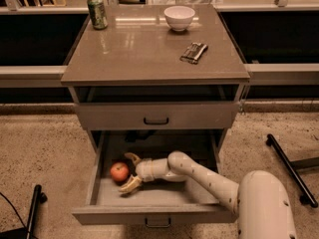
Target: Place apple into middle drawer
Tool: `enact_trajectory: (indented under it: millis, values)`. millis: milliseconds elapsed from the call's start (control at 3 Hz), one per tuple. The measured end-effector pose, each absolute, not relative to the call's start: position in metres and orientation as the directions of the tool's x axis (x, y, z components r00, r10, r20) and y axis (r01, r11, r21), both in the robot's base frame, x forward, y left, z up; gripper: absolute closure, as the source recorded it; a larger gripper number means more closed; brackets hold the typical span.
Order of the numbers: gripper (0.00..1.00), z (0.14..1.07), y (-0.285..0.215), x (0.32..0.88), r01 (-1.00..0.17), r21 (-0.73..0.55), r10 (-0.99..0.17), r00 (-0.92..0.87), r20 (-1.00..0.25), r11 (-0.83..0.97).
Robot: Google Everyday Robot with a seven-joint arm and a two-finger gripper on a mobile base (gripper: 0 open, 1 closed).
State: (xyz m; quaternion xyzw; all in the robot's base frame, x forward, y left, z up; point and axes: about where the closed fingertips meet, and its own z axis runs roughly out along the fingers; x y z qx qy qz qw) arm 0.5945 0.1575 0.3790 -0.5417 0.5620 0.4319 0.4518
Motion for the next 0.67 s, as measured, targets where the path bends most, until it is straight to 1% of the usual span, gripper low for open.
enact_trajectory:
  millis: [333, 667]
  values:
    - [0.0, 0.395, 0.155, 0.589, -1.0, -0.021, -0.258, 0.022, -0.966, -0.007]
    - [0.0, 0.443, 0.139, 0.58, -0.997, -0.066, -0.284, 0.071, -0.956, -0.025]
